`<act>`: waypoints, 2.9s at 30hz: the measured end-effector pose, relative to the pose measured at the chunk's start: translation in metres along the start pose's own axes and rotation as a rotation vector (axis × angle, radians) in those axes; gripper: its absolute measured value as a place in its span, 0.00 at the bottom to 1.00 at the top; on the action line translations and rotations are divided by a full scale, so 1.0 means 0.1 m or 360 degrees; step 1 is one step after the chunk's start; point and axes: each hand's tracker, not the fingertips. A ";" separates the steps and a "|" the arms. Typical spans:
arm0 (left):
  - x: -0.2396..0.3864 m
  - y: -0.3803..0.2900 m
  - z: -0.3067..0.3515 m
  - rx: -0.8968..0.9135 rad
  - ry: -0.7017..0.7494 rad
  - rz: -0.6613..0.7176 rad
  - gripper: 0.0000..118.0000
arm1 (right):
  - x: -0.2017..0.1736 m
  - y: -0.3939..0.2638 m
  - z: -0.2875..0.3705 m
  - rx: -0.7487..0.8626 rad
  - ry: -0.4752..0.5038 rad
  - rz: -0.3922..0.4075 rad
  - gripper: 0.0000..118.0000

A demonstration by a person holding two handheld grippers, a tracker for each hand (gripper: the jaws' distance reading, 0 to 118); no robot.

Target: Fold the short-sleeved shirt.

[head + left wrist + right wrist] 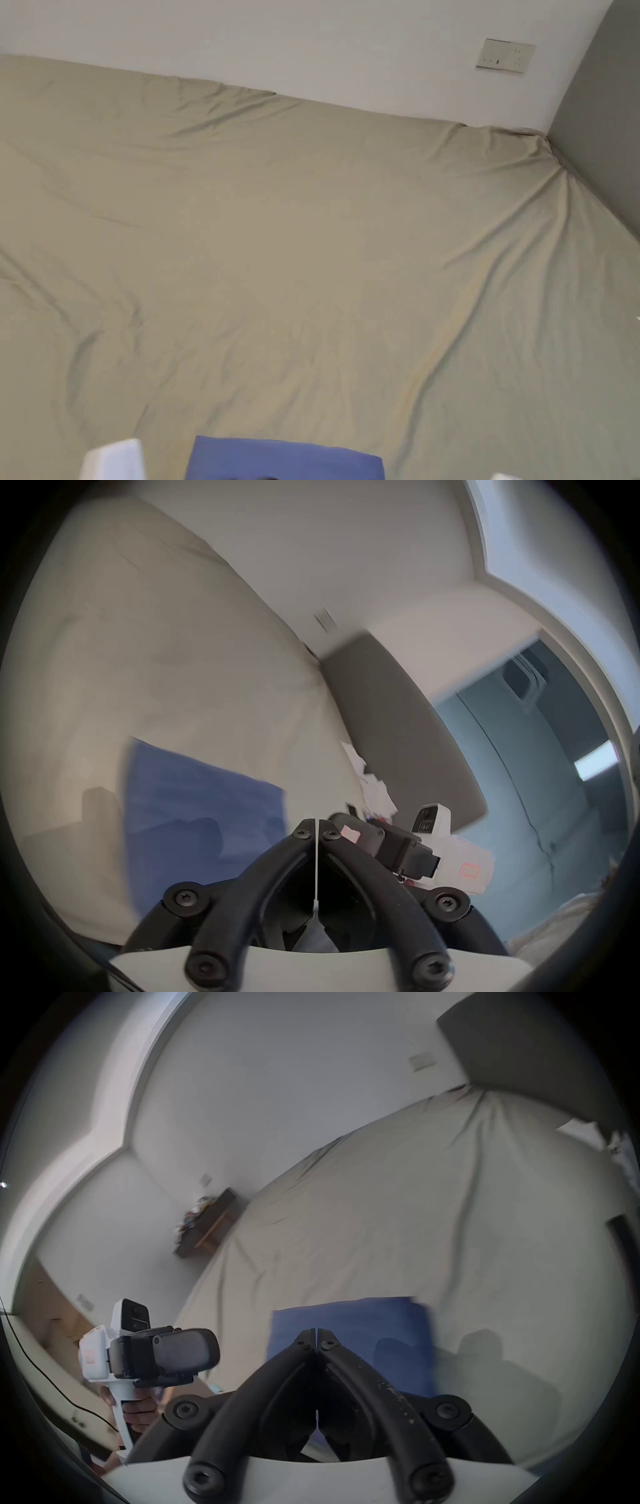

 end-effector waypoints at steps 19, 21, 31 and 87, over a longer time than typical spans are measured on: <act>-0.86 0.09 -0.17 -0.0223 0.0252 0.0131 0.92 | 0.23 -0.28 -1.04 -0.0477 -0.0289 -0.0060 0.01; -0.89 0.10 -0.32 -0.0264 0.0290 0.0113 0.92 | 0.26 -0.28 -1.03 -0.0472 -0.0272 -0.0085 0.01; -1.15 -0.05 -0.90 -0.0386 -0.0089 0.0118 0.88 | 0.30 -0.30 -1.00 -0.0445 -0.0226 -0.0152 0.01; -2.79 2.50 1.91 -0.0568 0.2010 -0.0427 0.70 | -0.80 -0.08 -1.13 -0.0477 -0.0336 0.0161 0.01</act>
